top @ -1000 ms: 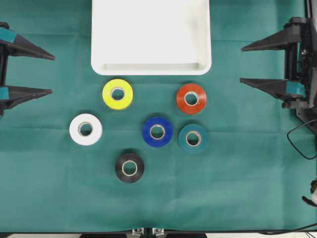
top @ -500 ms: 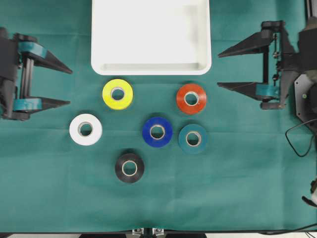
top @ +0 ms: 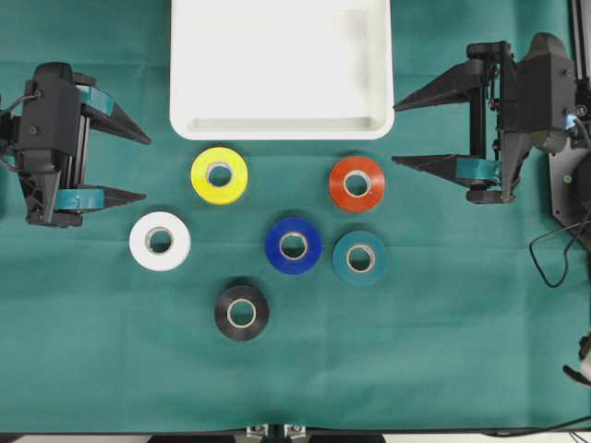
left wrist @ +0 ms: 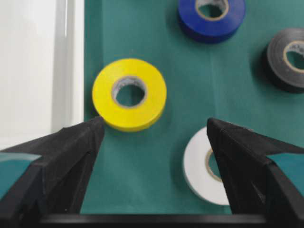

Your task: Put the tape alternately from left to right into the white case.

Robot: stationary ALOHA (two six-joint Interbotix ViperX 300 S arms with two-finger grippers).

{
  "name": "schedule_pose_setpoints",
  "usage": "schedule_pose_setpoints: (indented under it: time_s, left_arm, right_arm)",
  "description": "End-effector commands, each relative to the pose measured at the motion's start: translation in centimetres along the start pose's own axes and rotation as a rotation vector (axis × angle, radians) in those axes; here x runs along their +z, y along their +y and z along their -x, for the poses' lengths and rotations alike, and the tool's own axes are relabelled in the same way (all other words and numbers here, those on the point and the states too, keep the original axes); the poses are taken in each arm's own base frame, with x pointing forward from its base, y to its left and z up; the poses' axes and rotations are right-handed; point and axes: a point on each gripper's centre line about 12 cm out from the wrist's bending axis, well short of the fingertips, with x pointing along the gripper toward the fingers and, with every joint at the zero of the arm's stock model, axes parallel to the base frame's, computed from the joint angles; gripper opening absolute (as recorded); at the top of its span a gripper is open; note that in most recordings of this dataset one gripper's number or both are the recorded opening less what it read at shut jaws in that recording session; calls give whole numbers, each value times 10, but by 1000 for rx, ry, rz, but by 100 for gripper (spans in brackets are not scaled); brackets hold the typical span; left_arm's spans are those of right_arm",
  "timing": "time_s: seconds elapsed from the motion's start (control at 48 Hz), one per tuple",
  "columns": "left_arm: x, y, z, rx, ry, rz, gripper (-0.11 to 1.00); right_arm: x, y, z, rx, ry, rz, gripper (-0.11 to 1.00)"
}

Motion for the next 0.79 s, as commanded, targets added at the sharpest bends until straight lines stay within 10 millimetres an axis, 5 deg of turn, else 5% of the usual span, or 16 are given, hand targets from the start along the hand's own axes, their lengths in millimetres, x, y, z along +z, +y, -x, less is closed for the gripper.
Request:
schedule_pose_setpoints:
  time_s: [0.0, 0.771]
  left_arm:
    - [12, 0, 2, 1, -14, 4, 83]
    - [17, 0, -16, -4, 126, 2, 81]
  right_arm:
    - [12, 1, 0, -1, -11, -4, 83]
    - [1, -1, -23, -16, 146, -21, 83]
